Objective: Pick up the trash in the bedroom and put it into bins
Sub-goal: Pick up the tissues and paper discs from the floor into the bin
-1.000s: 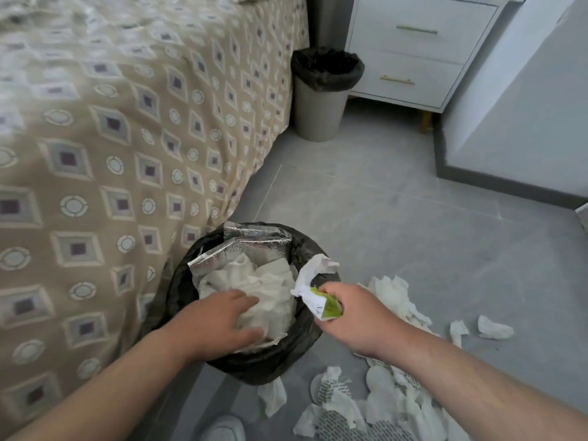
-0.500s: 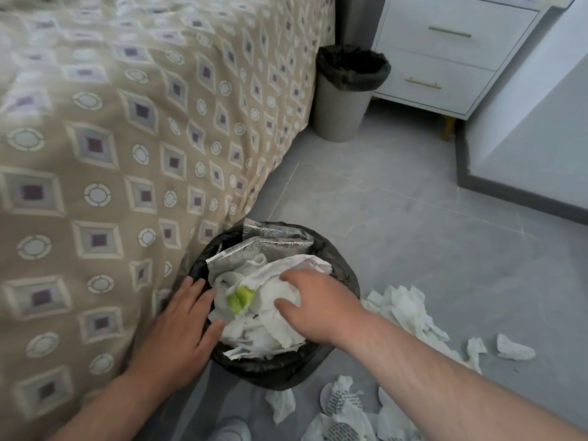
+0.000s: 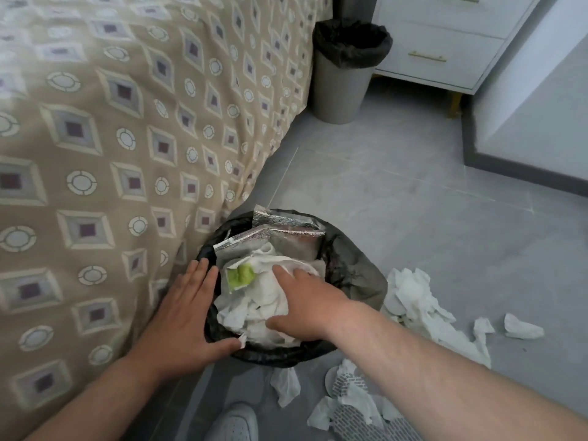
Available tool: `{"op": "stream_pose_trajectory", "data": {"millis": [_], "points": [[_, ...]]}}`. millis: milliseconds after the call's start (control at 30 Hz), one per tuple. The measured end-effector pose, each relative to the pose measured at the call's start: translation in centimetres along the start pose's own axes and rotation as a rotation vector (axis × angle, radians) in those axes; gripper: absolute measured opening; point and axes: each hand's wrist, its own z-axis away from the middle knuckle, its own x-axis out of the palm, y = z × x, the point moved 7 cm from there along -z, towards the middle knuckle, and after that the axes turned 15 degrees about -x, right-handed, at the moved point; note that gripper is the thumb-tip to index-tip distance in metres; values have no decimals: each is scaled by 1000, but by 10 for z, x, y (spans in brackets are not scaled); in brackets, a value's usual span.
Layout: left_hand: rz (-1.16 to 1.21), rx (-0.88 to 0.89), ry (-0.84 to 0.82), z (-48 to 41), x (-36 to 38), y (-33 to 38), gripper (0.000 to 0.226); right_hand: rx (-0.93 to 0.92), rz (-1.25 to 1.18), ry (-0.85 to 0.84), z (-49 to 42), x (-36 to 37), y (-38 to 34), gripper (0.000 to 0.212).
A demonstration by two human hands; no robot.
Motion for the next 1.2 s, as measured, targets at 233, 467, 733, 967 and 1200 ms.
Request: {"op": "stream_pose_trajectory", "data": {"millis": [233, 467, 733, 967, 1200], "points": [[235, 589, 241, 37, -97, 154, 57, -67, 60, 264, 132, -57, 47, 40], [-271, 496, -757, 74, 81, 237, 57, 446, -234, 143, 232, 59, 199, 56], [23, -680, -506, 48, 230, 134, 113, 543, -224, 26, 261, 132, 242, 57], [122, -824, -519, 74, 254, 150, 115, 584, -415, 84, 253, 172, 246, 114], [50, -483, -589, 73, 270, 201, 124, 536, -356, -21, 225, 196, 232, 129]]}}
